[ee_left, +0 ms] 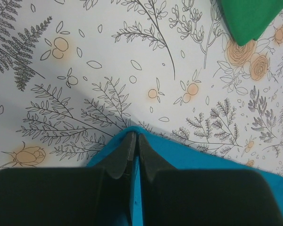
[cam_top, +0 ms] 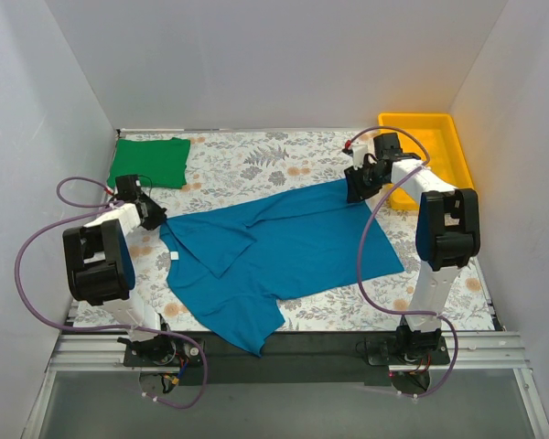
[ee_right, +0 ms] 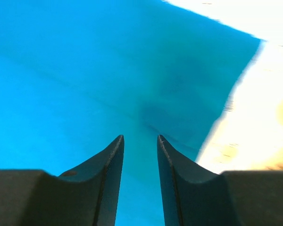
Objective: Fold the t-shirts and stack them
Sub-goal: Fold the tshirt
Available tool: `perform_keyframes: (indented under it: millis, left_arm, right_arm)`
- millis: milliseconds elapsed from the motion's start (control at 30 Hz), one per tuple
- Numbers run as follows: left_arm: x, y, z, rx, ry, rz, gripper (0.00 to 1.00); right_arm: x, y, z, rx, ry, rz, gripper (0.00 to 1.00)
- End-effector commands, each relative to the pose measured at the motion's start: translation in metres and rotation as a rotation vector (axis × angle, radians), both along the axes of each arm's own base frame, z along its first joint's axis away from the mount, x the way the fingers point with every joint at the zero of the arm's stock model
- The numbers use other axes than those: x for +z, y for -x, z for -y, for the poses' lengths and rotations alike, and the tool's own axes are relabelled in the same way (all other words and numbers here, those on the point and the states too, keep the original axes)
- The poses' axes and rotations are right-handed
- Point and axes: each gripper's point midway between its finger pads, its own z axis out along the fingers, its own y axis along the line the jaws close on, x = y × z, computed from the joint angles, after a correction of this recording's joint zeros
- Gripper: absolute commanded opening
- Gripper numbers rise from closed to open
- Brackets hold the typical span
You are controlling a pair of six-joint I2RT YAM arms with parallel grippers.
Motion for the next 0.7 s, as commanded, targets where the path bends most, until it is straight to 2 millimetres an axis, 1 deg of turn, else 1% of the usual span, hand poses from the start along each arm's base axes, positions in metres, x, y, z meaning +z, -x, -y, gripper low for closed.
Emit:
perform_keyframes:
  millis: [0, 67, 267, 333, 500, 600, 667]
  left_arm:
    - [0.007, -0.003, -0.007, -0.003, -0.024, 0.020, 0.00]
    - [0.006, -0.003, -0.008, -0.003, -0.024, 0.018, 0.00]
    - [0.004, -0.002, -0.010, -0.004, -0.020, 0.018, 0.00]
    - [0.005, -0.002, -0.010, -0.006, -0.016, 0.019, 0.00]
    - [0.005, -0.003, -0.010, -0.011, -0.014, 0.021, 0.00]
    - [0.004, -0.003, -0.010, -0.011, -0.011, 0.021, 0.00]
    - [0.004, -0.004, -0.010, -0.012, -0.012, 0.020, 0.00]
  right_arm:
    - [-0.001, -0.027, 0.024, -0.128, 0.106, 0.086, 0.42]
    - [-0.006, -0.033, 0.030, -0.150, 0.137, 0.093, 0.43]
    - [-0.015, -0.047, 0.038, -0.184, 0.178, 0.099, 0.45]
    - [-0.021, -0.049, 0.040, -0.188, 0.191, 0.091, 0.45]
    - [-0.026, -0.053, 0.040, -0.186, 0.198, 0.087, 0.46]
    - [-0.027, -0.052, 0.039, -0.180, 0.195, 0.085, 0.42]
    - [-0.024, -0.052, 0.039, -0.178, 0.192, 0.089, 0.35]
